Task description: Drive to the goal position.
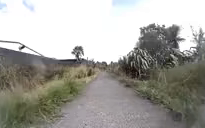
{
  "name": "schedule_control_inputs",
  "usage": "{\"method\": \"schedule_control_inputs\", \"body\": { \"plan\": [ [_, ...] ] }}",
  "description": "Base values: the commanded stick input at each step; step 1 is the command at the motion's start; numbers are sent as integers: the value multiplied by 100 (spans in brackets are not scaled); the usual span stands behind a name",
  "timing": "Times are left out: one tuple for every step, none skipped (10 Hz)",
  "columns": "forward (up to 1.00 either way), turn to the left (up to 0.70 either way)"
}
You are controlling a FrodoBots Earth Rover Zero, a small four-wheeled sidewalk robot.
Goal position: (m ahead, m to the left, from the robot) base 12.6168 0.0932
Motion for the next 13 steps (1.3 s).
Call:
{"method": "schedule_control_inputs", "body": {
  "plan": [
    [100,0],
    [100,0],
    [100,0],
    [100,0],
    [100,0],
    [100,0],
    [100,0],
    [100,0],
    [100,0],
    [100,0],
    [100,0],
    [100,0],
    [100,0]
  ]
}}
